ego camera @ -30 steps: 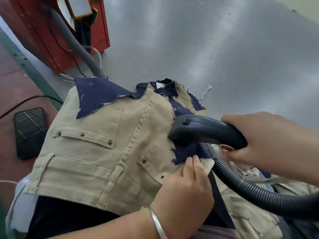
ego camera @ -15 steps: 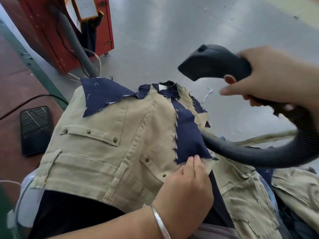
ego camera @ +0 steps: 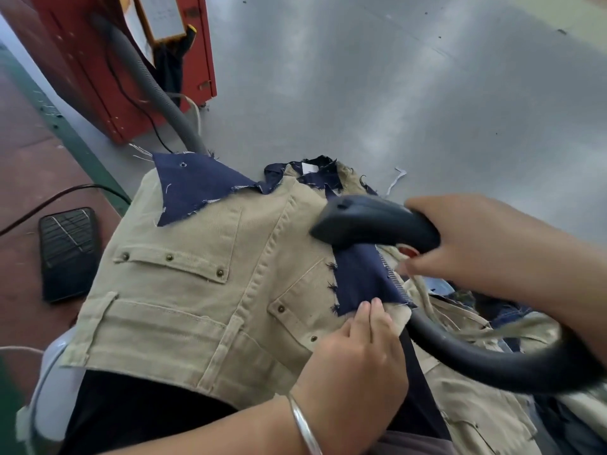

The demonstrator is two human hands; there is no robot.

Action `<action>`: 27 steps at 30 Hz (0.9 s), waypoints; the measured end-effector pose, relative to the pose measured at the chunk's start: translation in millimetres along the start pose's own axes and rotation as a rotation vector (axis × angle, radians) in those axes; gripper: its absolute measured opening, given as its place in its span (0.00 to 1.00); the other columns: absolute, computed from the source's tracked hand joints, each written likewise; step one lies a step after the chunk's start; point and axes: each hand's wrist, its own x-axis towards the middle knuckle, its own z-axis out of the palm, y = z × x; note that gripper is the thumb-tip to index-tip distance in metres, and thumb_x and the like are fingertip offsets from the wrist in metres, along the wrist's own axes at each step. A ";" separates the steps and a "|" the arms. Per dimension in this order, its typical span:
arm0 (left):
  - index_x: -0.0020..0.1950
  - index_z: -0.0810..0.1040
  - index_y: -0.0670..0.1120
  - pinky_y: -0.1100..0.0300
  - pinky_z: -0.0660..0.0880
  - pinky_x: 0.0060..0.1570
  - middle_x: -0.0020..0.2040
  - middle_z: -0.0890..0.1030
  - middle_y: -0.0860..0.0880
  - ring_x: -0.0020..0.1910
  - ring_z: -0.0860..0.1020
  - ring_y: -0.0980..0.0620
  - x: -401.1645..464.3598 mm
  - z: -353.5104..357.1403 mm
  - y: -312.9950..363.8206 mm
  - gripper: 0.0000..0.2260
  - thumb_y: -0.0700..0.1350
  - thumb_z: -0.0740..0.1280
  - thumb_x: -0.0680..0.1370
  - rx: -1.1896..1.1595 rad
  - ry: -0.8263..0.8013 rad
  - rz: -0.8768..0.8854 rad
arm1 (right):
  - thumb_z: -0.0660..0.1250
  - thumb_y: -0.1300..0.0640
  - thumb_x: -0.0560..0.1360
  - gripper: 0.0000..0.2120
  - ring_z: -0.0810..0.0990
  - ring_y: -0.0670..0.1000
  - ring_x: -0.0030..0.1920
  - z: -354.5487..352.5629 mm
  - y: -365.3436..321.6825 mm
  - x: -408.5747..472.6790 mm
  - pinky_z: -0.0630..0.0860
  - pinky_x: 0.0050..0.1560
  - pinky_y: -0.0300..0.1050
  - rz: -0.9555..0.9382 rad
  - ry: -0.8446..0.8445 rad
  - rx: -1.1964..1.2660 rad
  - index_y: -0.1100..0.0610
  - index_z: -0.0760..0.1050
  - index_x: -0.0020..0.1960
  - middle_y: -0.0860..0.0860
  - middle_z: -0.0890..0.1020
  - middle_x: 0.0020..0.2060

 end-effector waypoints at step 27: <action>0.45 0.86 0.47 0.65 0.76 0.34 0.48 0.85 0.49 0.46 0.83 0.55 3.8 6.4 -2.7 0.13 0.40 0.63 0.69 -0.088 0.071 0.057 | 0.77 0.55 0.71 0.14 0.76 0.51 0.20 -6.3 29.5 58.0 0.74 0.22 0.42 0.044 -0.114 0.360 0.57 0.73 0.46 0.52 0.78 0.22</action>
